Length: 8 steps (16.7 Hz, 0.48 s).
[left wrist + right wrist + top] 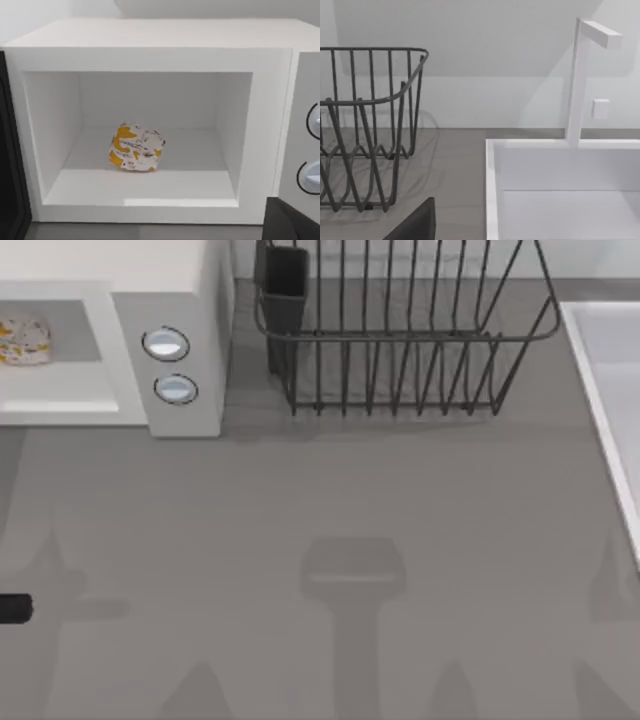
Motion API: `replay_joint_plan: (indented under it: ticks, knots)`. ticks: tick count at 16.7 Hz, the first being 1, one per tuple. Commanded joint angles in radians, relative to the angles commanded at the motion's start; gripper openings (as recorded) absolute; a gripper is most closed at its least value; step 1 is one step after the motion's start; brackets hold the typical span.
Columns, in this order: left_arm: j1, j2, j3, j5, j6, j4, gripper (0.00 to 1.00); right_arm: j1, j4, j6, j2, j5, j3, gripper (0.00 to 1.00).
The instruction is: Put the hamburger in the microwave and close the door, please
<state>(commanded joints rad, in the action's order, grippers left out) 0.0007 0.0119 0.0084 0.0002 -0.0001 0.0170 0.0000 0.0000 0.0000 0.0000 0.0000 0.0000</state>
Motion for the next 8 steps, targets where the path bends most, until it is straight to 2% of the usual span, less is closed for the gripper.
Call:
replay_joint_plan:
  ticks: [8]
  knots:
    - [0.003, 0.132, 0.088, 0.004, -0.002, 0.224, 0.00, 0.000, 0.000, 0.000, 0.000, 0.000, 0.000, 1.00]
